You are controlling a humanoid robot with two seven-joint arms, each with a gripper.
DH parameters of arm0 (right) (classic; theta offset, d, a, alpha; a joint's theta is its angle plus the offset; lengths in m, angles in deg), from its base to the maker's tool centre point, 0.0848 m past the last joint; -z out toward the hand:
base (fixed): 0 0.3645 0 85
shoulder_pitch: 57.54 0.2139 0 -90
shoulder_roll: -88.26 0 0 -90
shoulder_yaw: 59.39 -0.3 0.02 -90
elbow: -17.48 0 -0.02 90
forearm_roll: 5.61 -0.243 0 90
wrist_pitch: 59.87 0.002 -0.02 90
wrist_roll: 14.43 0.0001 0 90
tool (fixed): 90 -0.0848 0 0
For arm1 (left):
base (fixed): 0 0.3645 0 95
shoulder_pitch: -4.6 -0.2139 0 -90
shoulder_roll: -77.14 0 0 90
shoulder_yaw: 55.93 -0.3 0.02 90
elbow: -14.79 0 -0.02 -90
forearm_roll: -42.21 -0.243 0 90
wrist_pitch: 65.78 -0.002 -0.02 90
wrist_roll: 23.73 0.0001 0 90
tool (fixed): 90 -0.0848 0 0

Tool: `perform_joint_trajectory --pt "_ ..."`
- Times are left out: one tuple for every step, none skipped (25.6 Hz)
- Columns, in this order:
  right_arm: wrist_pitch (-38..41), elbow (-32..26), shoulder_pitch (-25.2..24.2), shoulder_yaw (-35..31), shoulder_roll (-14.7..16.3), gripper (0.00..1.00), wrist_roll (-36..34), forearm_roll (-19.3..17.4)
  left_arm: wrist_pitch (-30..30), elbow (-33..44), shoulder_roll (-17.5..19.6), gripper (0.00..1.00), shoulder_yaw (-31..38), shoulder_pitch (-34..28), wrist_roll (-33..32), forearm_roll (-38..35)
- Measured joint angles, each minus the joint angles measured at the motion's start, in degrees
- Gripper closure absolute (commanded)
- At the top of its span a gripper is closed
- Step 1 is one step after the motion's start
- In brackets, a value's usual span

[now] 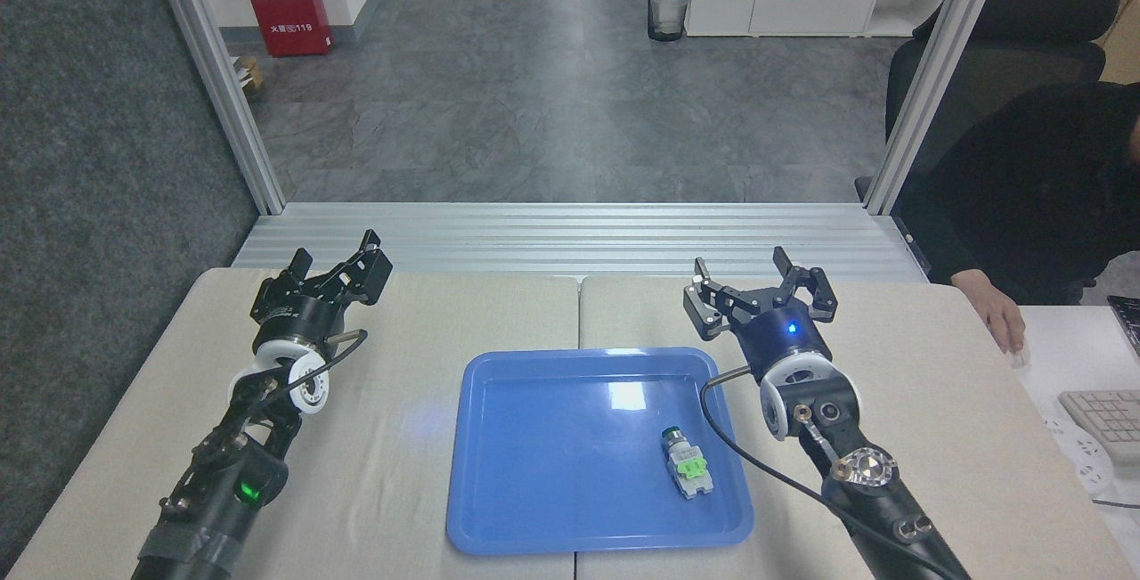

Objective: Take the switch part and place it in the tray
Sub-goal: 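Open the right gripper to drop the part in the tray, then raise it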

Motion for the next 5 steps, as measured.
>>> perform_joint_trajectory --pt "0.8 1.5 1.0 -0.3 0.5 0.00 -0.6 0.0 0.0 0.0 0.0 0.00 0.0 0.0 0.0 0.0" --pt "1.1 2.9 1.9 -0.5 0.9 0.00 -1.4 -0.1 0.0 0.0 0.0 0.00 0.0 0.0 0.0 0.0" --pt "1.3 3.7 2.4 -0.7 1.1 0.00 -1.8 -0.1 0.0 0.0 0.0 0.00 0.0 0.0 0.0 0.0" --pt "1.6 4.8 2.9 -0.9 1.4 0.00 -3.0 -0.2 0.0 0.0 0.0 0.00 0.0 0.0 0.0 0.0" --pt "1.8 5.8 3.4 -1.1 1.7 0.00 -4.1 -0.4 0.0 0.0 0.0 0.00 0.0 0.0 0.0 0.0"
